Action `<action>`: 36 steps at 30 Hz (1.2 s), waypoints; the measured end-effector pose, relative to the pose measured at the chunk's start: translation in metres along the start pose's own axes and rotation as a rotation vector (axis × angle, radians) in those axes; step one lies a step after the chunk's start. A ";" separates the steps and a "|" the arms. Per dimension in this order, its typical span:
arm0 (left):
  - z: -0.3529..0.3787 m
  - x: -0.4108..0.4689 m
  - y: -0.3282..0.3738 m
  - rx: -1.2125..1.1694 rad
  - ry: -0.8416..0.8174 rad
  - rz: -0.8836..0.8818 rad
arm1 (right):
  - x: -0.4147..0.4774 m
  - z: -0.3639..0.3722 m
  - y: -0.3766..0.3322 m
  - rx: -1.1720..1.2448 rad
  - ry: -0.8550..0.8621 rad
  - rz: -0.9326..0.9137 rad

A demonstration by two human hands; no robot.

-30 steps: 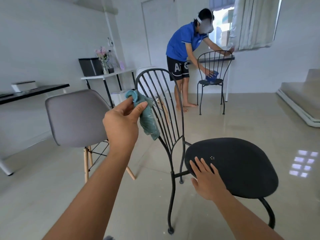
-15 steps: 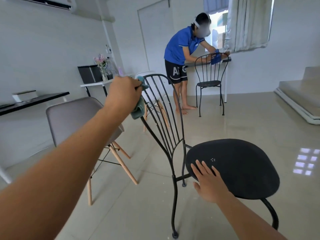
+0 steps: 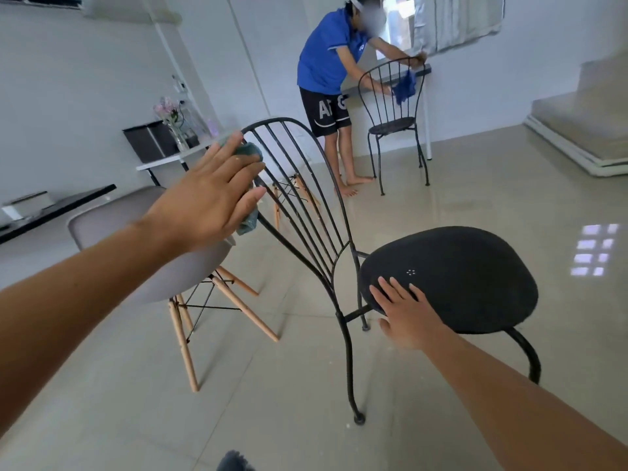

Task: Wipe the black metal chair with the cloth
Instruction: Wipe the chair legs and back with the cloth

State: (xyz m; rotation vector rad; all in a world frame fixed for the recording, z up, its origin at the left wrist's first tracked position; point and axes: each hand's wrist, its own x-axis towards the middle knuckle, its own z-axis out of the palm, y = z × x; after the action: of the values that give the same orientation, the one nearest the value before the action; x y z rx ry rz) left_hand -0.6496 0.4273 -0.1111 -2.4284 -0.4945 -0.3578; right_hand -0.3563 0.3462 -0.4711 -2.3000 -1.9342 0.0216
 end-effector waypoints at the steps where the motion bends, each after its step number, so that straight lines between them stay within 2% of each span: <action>1: 0.000 0.001 0.000 0.037 -0.013 0.045 | 0.001 0.001 0.000 0.002 -0.002 0.001; 7: 0.008 0.004 0.025 0.245 -0.192 0.357 | 0.000 0.001 0.001 -0.002 0.004 -0.001; 11: 0.015 0.006 0.031 0.256 -0.289 0.451 | 0.000 0.001 0.001 -0.014 0.013 -0.002; 14: 0.009 0.007 0.023 0.273 -0.260 0.448 | 0.001 0.002 0.000 -0.016 0.006 0.004; 16: 0.005 0.004 0.023 0.435 -0.239 0.403 | 0.000 0.001 0.000 -0.010 0.003 0.005; 19: 0.004 -0.005 0.032 0.636 -0.306 0.351 | 0.000 0.000 0.000 -0.001 0.004 0.005; 24: 0.007 0.001 0.046 0.579 -0.305 0.353 | -0.001 -0.001 0.000 0.003 -0.023 0.009; 28: 0.019 0.001 0.076 0.546 -0.443 0.348 | -0.002 -0.004 -0.002 0.015 -0.032 0.018; 33: 0.074 0.003 0.104 0.597 -0.416 0.301 | -0.003 -0.005 -0.003 0.009 -0.034 0.023; 36: 0.103 0.007 0.131 0.588 -0.468 0.262 | -0.004 -0.005 -0.002 0.026 -0.032 0.017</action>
State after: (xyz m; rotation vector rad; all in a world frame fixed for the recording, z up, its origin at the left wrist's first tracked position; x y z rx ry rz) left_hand -0.5734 0.3975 -0.2569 -1.9459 -0.3961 0.4269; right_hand -0.3584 0.3423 -0.4660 -2.3136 -1.9176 0.0860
